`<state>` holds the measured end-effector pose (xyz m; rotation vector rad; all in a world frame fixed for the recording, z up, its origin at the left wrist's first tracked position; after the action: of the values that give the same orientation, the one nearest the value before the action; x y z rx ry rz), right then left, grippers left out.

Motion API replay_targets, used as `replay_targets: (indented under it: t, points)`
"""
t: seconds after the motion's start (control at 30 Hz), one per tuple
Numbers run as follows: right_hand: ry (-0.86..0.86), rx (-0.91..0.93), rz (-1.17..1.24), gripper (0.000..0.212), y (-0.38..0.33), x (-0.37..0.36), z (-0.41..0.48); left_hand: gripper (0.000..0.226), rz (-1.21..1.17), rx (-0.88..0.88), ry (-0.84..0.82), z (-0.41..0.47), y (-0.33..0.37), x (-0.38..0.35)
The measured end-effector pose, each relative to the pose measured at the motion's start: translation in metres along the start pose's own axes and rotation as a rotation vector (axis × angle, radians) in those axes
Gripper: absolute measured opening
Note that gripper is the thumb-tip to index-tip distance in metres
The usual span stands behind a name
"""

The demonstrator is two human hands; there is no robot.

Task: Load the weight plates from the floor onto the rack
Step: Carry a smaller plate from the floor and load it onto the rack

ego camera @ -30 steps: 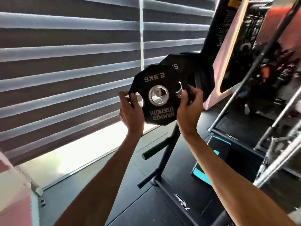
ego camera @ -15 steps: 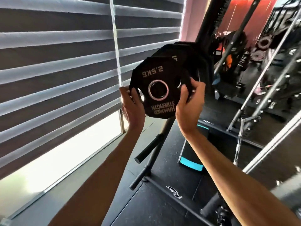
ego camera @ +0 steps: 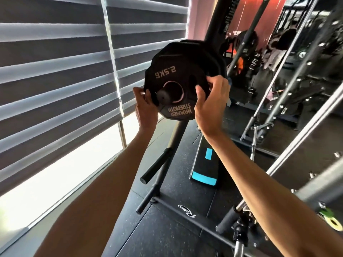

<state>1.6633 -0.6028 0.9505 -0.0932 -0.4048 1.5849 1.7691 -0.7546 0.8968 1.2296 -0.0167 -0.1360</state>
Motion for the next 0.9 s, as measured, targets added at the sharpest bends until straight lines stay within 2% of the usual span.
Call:
replay_targets:
  t: [0.1,0.23,0.3,0.37,0.47,0.6,0.7,0.8,0.9]
  points:
    - [-0.007,-0.001,0.033,0.031,0.005,0.005,-0.010,0.029,-0.031,0.051,0.039,-0.006,-0.002,-0.003]
    - [-0.020,-0.071,0.072,0.031,0.015,0.020,-0.049,0.036,0.049,0.223,0.167,-0.033,-0.031,-0.013]
    - [-0.073,-0.113,0.077,0.029,0.026,0.032,-0.076,0.029,0.076,0.367,0.168,-0.058,-0.051,-0.020]
    - [-0.206,-0.191,0.071,0.028,0.046,0.046,-0.109,0.040,0.126,0.577,0.116,-0.088,-0.080,-0.029]
    - [-0.515,-0.293,-0.080,0.032,0.086,0.076,-0.163,0.050,0.286,0.773,-0.054,-0.149,-0.124,-0.045]
    - [-0.883,-0.564,-0.152,0.024,0.139,0.162,-0.239,0.047,0.494,0.788,-0.295,-0.265,-0.148,-0.088]
    - [-1.112,-0.704,-0.216,0.031,0.176,0.252,-0.294,0.038,0.672,0.830,-0.561,-0.369,-0.162,-0.126]
    - [-1.259,-0.853,-0.269,0.030,0.213,0.353,-0.348,0.041,0.942,0.757,-0.829,-0.469,-0.197,-0.179]
    - [-1.287,-0.944,-0.302,0.029,0.244,0.449,-0.394,0.045,1.073,0.680,-1.034,-0.569,-0.199,-0.242]
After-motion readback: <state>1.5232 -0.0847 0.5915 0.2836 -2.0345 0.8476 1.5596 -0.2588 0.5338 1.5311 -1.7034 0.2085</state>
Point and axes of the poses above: each hand's wrist, its own z-axis towards the middle knuckle, its own x-axis out of the back of the hand, y = z × x, the point moved 2 cm from there along z, towards the middle knuckle, and after that the axes turned 12 degrees about x, right-handed, at the moved point
